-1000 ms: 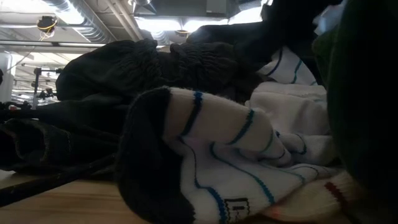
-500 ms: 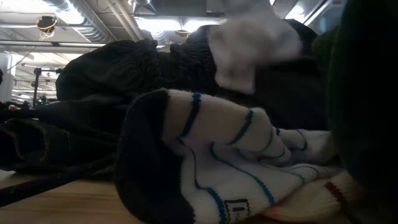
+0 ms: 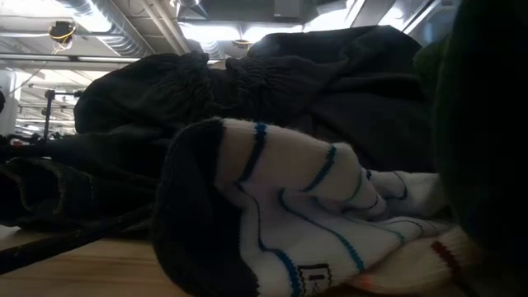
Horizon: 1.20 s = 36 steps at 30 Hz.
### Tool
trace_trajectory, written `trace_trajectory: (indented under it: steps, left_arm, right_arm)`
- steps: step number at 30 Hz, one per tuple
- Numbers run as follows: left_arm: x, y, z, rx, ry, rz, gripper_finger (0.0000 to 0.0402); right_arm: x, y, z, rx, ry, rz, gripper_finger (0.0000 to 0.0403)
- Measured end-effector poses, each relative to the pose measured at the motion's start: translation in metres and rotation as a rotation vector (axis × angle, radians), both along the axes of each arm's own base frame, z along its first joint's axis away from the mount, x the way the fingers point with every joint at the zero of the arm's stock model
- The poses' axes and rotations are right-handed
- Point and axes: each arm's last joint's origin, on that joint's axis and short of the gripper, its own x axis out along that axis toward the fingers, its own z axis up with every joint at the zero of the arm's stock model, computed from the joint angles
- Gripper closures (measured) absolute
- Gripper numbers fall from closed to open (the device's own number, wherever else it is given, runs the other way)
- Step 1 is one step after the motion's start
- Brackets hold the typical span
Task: Sort clothes
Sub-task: Put the top blue and white sock into the white bin
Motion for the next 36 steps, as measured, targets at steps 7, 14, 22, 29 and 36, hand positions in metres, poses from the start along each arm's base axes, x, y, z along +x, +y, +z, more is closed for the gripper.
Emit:
trace_trajectory:
  steps: [7, 14, 22, 29, 36]
  left_arm:
    - [0.019, -0.002, -0.002, -0.112, 0.000, -0.033, 0.0356]
    - [0.038, -0.005, 0.001, -0.168, 0.037, -0.109, 0.0268]
    - [0.055, -0.006, -0.004, -0.172, 0.034, -0.123, 0.0232]
    - [0.058, -0.007, -0.006, -0.162, 0.028, -0.148, 0.0243]
    - [0.058, -0.009, -0.004, -0.137, 0.020, -0.204, 0.0278]
  right_arm:
    - [0.007, -0.025, 0.007, -0.028, 0.000, -0.035, 0.0382]
    - [0.013, -0.037, 0.007, -0.023, 0.014, -0.027, 0.0392]
    - [0.013, -0.036, 0.006, -0.029, 0.019, -0.020, 0.0388]
    - [0.013, -0.036, 0.006, -0.030, 0.020, -0.020, 0.0385]
    - [0.015, -0.035, 0.007, -0.030, 0.007, -0.016, 0.0384]
